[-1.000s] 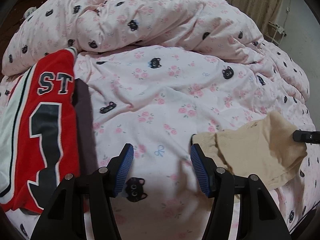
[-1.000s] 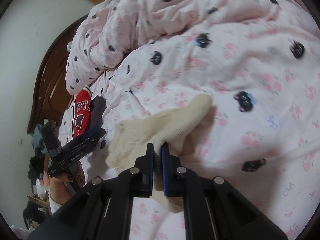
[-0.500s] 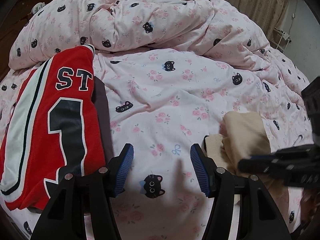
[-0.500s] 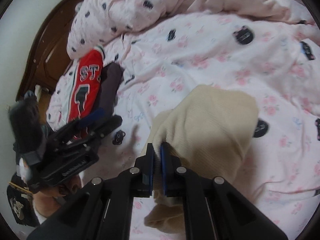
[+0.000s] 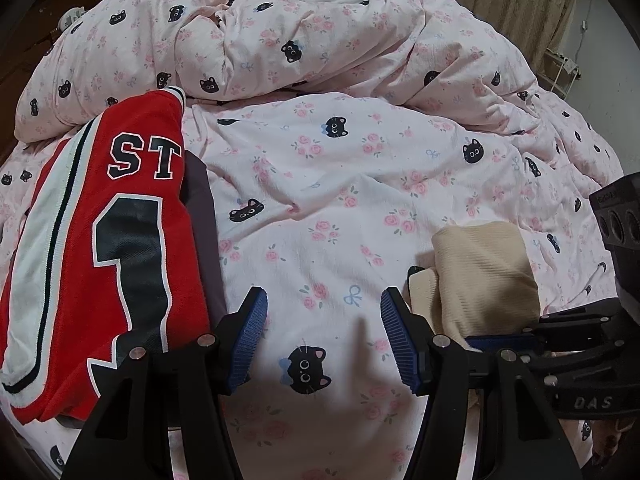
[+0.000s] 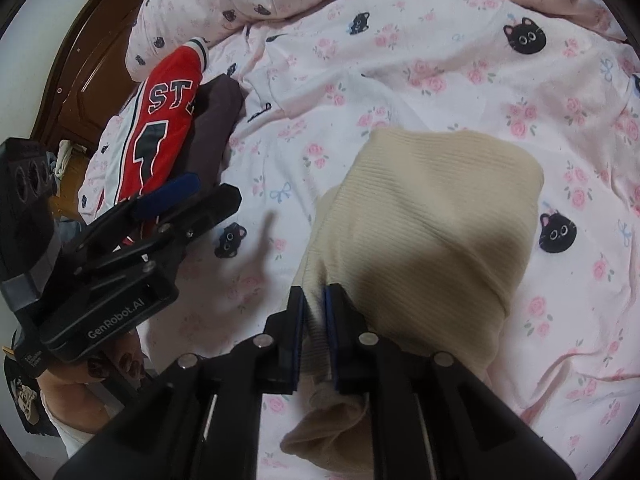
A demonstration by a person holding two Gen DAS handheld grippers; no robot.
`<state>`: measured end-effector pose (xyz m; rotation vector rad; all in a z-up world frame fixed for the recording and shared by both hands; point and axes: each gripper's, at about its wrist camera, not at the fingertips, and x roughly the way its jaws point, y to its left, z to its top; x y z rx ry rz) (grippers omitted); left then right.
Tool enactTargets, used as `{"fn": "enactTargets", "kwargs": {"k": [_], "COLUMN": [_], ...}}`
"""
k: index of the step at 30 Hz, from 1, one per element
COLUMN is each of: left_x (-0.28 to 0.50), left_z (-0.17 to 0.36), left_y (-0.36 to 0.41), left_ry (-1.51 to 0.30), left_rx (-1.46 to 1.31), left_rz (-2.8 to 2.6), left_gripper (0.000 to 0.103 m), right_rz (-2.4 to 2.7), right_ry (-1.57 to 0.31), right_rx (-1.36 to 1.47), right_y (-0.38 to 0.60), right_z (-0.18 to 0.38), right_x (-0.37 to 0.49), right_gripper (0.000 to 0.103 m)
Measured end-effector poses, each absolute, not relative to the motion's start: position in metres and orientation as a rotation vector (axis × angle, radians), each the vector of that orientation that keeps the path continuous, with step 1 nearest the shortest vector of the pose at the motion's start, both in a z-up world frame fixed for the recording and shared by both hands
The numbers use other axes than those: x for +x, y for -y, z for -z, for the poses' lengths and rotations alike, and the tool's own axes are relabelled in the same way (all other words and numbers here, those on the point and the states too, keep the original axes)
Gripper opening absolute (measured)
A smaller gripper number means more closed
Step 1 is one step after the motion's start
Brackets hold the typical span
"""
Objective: Fold clothes
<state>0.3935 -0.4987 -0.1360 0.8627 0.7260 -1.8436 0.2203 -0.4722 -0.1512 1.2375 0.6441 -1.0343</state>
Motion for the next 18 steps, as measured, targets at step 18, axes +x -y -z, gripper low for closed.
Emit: {"fn": "enactTargets", "kwargs": {"k": [18], "left_x": [0.394], "left_z": [0.139], "left_y": [0.498], "left_ry": [-0.721], "left_rx": [0.884], "left_rz": [1.837], "left_gripper": [0.054], "right_rz": [1.011], "right_ry": [-0.611], "right_rx": [0.974], "right_y": [0.424], "right_z": [0.08], "right_x": [0.22], "right_gripper": [0.049]}}
